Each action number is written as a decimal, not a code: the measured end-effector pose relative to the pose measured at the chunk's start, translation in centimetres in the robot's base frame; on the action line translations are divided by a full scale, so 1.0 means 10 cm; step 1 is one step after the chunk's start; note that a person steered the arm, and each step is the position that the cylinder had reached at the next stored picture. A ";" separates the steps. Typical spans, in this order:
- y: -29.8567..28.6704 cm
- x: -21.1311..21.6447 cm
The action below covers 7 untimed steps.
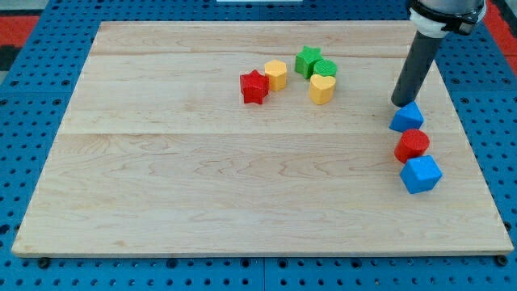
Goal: Push the blue triangle down a bit
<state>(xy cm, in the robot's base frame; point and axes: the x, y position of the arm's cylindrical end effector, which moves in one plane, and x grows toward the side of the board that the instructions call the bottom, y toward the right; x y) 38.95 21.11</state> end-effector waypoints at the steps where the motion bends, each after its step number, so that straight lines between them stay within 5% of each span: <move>1: 0.00 0.01; 7: 0.00 0.08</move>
<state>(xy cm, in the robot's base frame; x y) 39.79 21.11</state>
